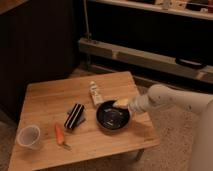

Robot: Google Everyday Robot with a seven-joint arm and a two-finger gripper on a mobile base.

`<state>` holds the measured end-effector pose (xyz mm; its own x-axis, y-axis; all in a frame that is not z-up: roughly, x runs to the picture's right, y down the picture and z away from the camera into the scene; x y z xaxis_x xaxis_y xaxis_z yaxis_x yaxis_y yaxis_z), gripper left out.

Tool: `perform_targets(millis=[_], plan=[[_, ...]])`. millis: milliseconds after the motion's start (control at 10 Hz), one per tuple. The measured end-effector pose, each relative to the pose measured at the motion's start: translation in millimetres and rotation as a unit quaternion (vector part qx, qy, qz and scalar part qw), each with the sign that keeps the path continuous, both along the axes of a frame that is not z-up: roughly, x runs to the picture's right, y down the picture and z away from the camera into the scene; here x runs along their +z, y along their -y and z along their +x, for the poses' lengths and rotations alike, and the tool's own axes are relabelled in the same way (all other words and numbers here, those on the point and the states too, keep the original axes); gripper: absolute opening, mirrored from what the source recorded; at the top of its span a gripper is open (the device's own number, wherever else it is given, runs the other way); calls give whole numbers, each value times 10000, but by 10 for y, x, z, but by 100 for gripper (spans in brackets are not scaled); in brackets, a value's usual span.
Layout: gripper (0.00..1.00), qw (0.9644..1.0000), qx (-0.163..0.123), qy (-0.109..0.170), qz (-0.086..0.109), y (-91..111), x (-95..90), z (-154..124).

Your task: Pick up the ceramic bowl

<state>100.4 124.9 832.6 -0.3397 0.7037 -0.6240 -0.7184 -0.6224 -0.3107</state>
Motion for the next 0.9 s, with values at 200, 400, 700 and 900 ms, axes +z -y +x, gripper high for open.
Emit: perform_targets(millis=[200, 400, 700, 900], plan=[[76, 10000, -6, 4, -6, -3, 7, -7], [76, 10000, -14, 0, -22, -13, 17, -15], [76, 10000, -9, -4, -23, -21, 47, -24], [76, 10000, -9, 2, -12, -17, 58, -25]])
